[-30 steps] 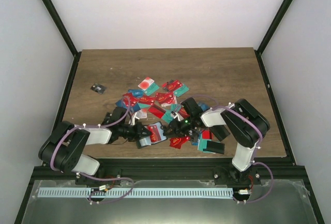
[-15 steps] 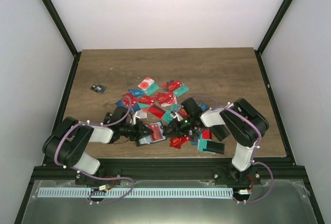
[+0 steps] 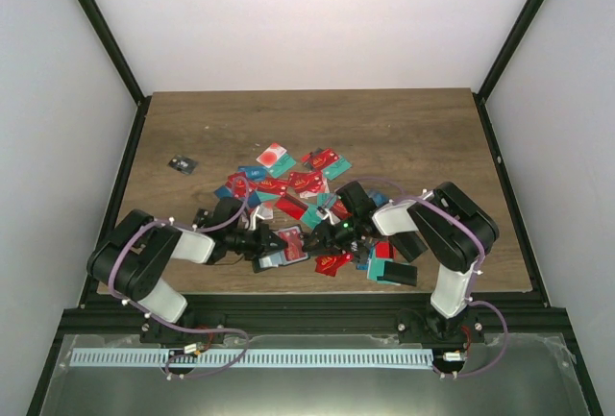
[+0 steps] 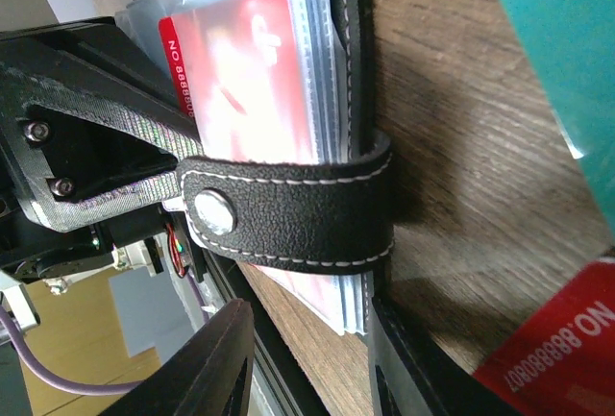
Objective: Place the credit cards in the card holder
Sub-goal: Insert the credit card into the card holder.
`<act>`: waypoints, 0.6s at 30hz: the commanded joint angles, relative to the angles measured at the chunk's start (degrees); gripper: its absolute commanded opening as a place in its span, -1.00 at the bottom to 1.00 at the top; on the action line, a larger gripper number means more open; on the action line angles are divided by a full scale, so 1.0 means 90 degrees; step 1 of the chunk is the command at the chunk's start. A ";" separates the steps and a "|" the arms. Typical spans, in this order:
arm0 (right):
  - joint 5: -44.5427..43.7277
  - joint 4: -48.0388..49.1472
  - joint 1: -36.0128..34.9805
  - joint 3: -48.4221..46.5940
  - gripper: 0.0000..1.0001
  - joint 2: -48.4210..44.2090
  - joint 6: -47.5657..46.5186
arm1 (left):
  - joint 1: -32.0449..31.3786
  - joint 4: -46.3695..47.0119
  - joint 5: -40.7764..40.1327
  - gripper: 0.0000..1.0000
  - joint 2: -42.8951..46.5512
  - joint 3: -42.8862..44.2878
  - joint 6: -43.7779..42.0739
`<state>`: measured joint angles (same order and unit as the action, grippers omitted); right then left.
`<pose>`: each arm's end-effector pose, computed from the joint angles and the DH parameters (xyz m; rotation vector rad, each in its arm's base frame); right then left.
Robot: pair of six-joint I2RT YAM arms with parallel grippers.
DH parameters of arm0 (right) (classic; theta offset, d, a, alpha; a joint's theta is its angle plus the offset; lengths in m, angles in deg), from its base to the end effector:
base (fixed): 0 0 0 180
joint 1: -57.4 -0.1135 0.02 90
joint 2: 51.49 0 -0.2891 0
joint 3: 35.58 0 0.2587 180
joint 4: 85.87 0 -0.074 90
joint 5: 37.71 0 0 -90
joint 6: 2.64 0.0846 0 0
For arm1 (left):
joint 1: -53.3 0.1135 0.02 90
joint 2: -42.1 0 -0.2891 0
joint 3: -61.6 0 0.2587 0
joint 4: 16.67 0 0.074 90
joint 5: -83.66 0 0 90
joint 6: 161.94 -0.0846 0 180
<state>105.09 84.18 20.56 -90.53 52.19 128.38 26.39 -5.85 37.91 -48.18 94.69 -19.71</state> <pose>0.2190 0.2482 0.0930 0.2645 -2.5896 -1.4498 0.2002 -0.1678 0.0877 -0.1589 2.6608 -1.4954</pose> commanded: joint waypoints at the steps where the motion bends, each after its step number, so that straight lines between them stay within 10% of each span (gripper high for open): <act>1: -0.0405 -0.0082 -0.0067 -0.0094 -0.29 0.0039 -0.0170 | -0.0099 -0.0654 -0.0214 -0.91 -0.0047 0.0108 -0.0268; 18: -0.0837 -0.0980 0.0044 -0.0336 -0.28 -0.0633 -0.0611 | -0.0112 -0.3012 -0.0807 -0.06 0.1294 0.0504 -0.0730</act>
<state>100.04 79.13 20.52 -91.32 49.31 125.25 25.51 -25.48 33.17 -38.83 98.17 -24.58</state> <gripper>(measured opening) 0.358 0.438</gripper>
